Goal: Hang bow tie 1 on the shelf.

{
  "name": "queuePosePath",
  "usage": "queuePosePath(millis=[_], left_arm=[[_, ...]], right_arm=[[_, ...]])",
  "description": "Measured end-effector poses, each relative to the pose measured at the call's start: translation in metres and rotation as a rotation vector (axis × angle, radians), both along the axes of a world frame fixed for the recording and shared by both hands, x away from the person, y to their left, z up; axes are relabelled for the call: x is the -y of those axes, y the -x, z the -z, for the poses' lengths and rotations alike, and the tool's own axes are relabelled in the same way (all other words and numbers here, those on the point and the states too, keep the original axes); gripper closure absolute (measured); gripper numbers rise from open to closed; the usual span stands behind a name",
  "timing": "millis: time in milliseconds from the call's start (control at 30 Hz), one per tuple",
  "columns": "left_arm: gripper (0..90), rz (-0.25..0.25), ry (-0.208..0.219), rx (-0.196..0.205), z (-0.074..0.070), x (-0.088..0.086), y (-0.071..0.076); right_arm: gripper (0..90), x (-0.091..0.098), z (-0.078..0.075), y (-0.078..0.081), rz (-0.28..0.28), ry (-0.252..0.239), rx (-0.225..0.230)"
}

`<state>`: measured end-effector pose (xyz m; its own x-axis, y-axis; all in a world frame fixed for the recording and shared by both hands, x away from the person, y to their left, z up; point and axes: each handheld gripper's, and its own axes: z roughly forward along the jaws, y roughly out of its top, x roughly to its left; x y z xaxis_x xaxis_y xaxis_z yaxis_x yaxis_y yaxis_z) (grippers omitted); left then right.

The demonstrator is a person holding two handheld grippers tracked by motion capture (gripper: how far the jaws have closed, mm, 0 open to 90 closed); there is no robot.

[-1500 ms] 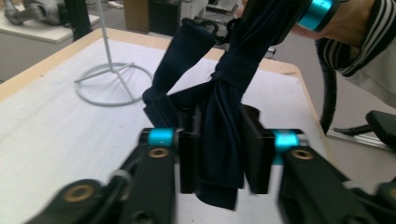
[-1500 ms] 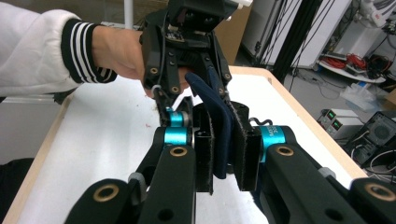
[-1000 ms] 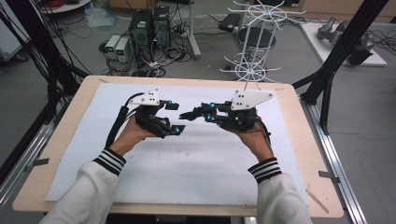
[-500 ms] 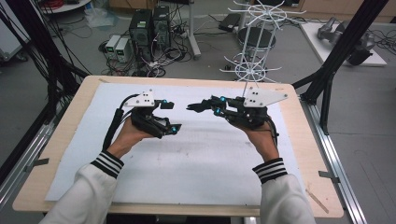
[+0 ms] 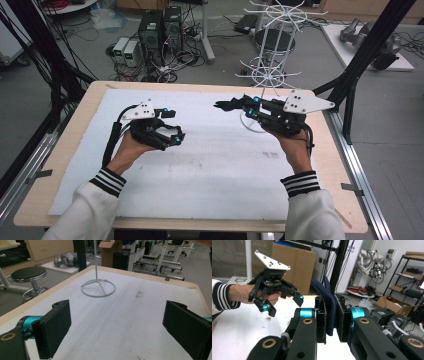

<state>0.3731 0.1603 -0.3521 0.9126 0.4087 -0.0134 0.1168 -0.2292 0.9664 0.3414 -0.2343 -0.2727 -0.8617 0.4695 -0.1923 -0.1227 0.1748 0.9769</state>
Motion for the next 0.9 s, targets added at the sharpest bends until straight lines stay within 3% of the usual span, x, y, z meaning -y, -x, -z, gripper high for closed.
queuePosePath(millis=[300,900], left_arm=[[8.7,-0.010,0.011,-0.005,0.004,-0.006,0.003],[8.7,-0.044,0.037,0.006,0.006,-0.024,0.011]], right_arm=[[81.4,0.016,-0.012,0.003,0.040,-0.036,0.036],[81.5,0.050,-0.027,0.002,0.138,-0.062,0.090]])
